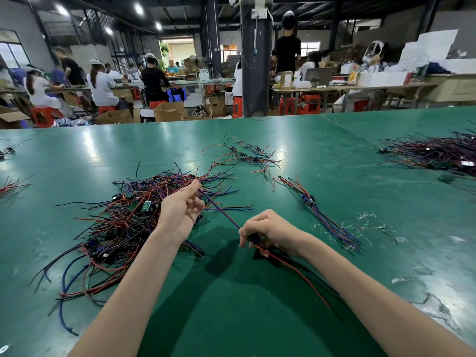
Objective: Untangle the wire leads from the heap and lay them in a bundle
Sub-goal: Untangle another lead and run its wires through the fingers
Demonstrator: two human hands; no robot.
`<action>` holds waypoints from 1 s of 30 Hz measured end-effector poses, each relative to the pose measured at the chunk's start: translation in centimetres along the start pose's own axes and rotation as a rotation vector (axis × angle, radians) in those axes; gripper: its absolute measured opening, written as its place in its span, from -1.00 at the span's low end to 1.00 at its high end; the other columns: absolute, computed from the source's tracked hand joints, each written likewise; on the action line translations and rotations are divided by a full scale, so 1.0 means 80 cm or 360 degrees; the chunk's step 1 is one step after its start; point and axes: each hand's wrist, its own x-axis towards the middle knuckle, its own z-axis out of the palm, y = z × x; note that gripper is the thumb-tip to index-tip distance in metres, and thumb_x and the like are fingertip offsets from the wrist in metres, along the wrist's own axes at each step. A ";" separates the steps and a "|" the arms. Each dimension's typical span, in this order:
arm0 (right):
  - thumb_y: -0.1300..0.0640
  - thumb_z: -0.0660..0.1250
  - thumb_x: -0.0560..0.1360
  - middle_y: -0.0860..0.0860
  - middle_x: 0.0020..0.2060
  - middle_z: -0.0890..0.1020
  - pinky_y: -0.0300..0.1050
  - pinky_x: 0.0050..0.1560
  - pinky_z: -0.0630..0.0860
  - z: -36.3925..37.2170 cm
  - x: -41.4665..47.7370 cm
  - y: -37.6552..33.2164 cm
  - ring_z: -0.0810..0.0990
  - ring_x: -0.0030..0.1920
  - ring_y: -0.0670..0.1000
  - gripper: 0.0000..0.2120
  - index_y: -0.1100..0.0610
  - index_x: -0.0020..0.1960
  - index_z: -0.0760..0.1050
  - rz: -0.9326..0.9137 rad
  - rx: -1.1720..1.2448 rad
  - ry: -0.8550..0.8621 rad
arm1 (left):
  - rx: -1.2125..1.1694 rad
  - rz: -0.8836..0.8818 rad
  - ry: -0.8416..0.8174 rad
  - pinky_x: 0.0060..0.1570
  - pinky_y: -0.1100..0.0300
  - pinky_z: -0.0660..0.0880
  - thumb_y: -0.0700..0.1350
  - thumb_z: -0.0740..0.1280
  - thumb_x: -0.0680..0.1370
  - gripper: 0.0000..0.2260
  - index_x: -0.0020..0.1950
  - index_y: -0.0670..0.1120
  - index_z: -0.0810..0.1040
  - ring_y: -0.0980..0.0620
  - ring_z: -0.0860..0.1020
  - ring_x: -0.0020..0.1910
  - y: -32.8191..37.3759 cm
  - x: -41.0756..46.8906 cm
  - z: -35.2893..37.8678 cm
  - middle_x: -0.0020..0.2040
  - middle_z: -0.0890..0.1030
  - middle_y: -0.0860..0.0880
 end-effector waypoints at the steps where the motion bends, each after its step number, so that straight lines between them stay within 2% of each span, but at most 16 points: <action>1: 0.22 0.31 0.46 0.04 -0.53 0.49 -0.29 -0.56 0.34 0.000 0.000 0.000 0.36 -0.56 -0.04 -0.74 0.18 -0.38 0.62 0.0000 0.0003 -0.0003 | -0.0064 -0.0057 -0.0003 -0.46 0.38 0.44 -0.20 0.36 0.52 -0.88 -0.18 -0.22 0.56 0.18 0.34 -0.56 0.000 0.001 0.001 -0.53 0.41 0.05; 7: 0.21 0.31 0.47 0.02 -0.52 0.52 -0.30 -0.55 0.34 0.001 0.000 -0.001 0.39 -0.56 -0.07 -0.76 0.19 -0.34 0.63 0.0030 -0.0002 -0.0005 | 0.0013 0.0035 0.0064 -0.45 0.37 0.46 -0.18 0.38 0.51 -0.91 -0.18 -0.17 0.56 0.20 0.37 -0.56 -0.011 0.003 0.000 -0.49 0.48 0.07; 11: 0.19 0.33 0.48 0.05 -0.49 0.50 -0.28 -0.52 0.33 0.001 0.001 -0.002 0.37 -0.54 -0.06 -0.77 0.18 -0.31 0.66 0.0055 0.0125 0.0047 | 0.0101 0.0181 0.0077 -0.39 0.33 0.47 -0.07 0.35 0.53 -0.85 -0.12 -0.15 0.54 0.19 0.39 -0.51 -0.019 0.002 0.000 -0.30 0.55 0.01; 15: 0.19 0.33 0.49 0.03 -0.50 0.54 -0.31 -0.50 0.34 0.000 0.005 -0.006 0.42 -0.52 -0.09 -0.74 0.15 -0.34 0.66 0.0017 0.0263 0.0247 | 0.0299 0.0271 -0.0022 -0.36 0.35 0.52 0.05 0.30 0.52 -0.75 -0.05 -0.15 0.52 0.21 0.47 -0.47 -0.028 -0.004 0.005 -0.16 0.65 -0.03; 18: 0.17 0.34 0.49 0.02 -0.48 0.58 -0.27 -0.39 0.35 -0.002 0.008 -0.008 0.47 -0.45 -0.08 -0.72 0.10 -0.37 0.67 -0.0018 0.0323 0.0441 | 0.0527 0.0302 -0.0119 -0.31 0.33 0.54 0.01 0.28 0.56 -0.75 0.04 -0.17 0.49 0.17 0.49 -0.39 -0.045 -0.016 0.014 -0.10 0.61 -0.06; 20: 0.18 0.35 0.49 0.04 -0.43 0.61 -0.24 -0.36 0.33 -0.004 0.009 -0.009 0.50 -0.41 -0.07 -0.75 0.11 -0.34 0.66 -0.0054 0.0376 0.0544 | 0.0694 0.0286 -0.0239 -0.32 0.30 0.54 -0.05 0.29 0.57 -0.82 0.03 -0.16 0.49 0.17 0.49 -0.36 -0.059 -0.028 0.021 -0.11 0.61 -0.07; 22: 0.20 0.36 0.48 0.09 -0.39 0.61 -0.26 -0.42 0.29 -0.006 0.010 -0.009 0.48 -0.42 -0.04 -0.82 0.15 -0.29 0.64 -0.0074 0.0435 0.0648 | 0.0811 0.0169 -0.0436 -0.36 0.28 0.53 -0.13 0.30 0.57 -0.90 -0.03 -0.16 0.52 0.17 0.50 -0.39 -0.071 -0.042 0.028 -0.17 0.62 -0.05; 25: 0.21 0.35 0.49 0.02 -0.51 0.55 -0.24 -0.43 0.29 -0.007 0.013 -0.008 0.42 -0.47 -0.03 -0.78 0.17 -0.32 0.63 -0.0118 0.0496 0.0728 | 0.0819 -0.0057 -0.0705 -0.39 0.30 0.53 -0.21 0.29 0.56 -0.93 -0.10 -0.18 0.53 0.18 0.51 -0.45 -0.081 -0.058 0.037 -0.35 0.62 0.04; 27: 0.18 0.35 0.50 0.00 -0.51 0.52 -0.21 -0.42 0.26 -0.008 0.013 -0.007 0.37 -0.45 -0.04 -0.77 0.15 -0.31 0.64 -0.0131 0.0432 0.0761 | 0.0824 -0.0106 -0.0777 -0.37 0.32 0.52 -0.25 0.32 0.54 -0.93 -0.13 -0.20 0.55 0.16 0.51 -0.45 -0.082 -0.064 0.039 -0.37 0.60 0.02; 30: 0.18 0.34 0.50 0.07 -0.43 0.51 -0.30 -0.50 0.25 -0.010 0.015 -0.006 0.37 -0.45 -0.07 -0.80 0.16 -0.27 0.64 -0.0134 0.0442 0.0785 | 0.0833 -0.0125 -0.0794 -0.35 0.32 0.52 -0.27 0.34 0.52 -0.92 -0.17 -0.21 0.58 0.12 0.51 -0.43 -0.083 -0.069 0.040 -0.31 0.59 -0.09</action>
